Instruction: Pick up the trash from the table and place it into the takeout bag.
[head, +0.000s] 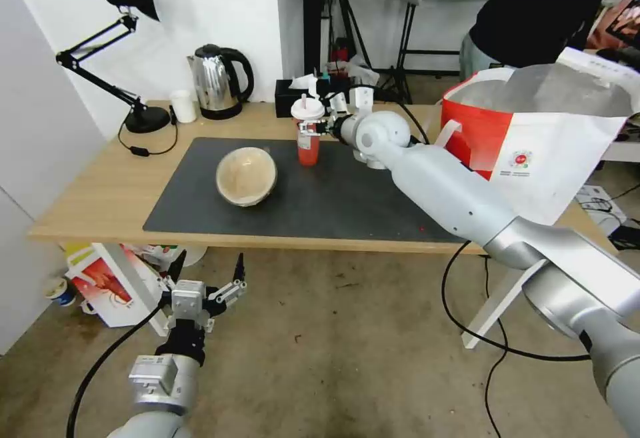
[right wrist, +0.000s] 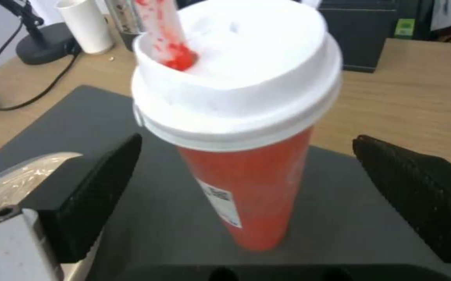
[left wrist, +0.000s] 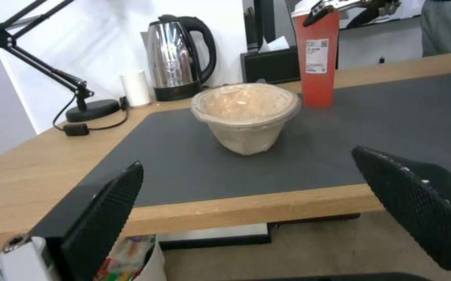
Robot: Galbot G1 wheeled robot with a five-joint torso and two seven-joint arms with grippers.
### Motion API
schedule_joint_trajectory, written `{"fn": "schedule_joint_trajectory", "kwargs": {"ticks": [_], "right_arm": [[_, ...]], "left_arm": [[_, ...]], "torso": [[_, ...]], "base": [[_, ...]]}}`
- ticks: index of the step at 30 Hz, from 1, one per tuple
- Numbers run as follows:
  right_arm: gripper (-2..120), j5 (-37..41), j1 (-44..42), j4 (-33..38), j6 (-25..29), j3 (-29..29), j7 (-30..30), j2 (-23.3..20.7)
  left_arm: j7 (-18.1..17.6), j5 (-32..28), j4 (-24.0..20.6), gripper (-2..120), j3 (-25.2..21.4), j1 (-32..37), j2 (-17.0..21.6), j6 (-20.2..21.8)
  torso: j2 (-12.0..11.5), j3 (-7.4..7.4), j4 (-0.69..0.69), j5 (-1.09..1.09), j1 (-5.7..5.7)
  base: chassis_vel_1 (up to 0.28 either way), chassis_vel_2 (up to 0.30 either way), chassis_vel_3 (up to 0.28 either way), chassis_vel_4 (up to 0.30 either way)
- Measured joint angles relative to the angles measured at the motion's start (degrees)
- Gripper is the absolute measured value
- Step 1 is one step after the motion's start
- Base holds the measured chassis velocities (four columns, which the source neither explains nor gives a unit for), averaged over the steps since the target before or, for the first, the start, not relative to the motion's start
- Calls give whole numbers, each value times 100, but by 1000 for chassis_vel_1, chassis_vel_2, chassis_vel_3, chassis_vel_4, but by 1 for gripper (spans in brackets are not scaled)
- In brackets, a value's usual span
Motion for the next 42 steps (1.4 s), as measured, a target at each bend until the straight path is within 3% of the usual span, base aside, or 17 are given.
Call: {"fn": "schedule_joint_trajectory", "kwargs": {"ticks": [13, 42], "right_arm": [[100, -56, -30, -67, -43, -21, -63, 43], [100, -545, 2, -1065, 225, 76, -688, 592]], "left_arm": [[0, -1, 0, 100, 0, 0, 0, 0], [0, 0, 0, 100, 0, 0, 0, 0]], "torso": [[0, 0, -1, 0, -1], [0, 0, -1, 0, -1]], "base": [[0, 0, 0, 0], [0, 0, 0, 0]]}}
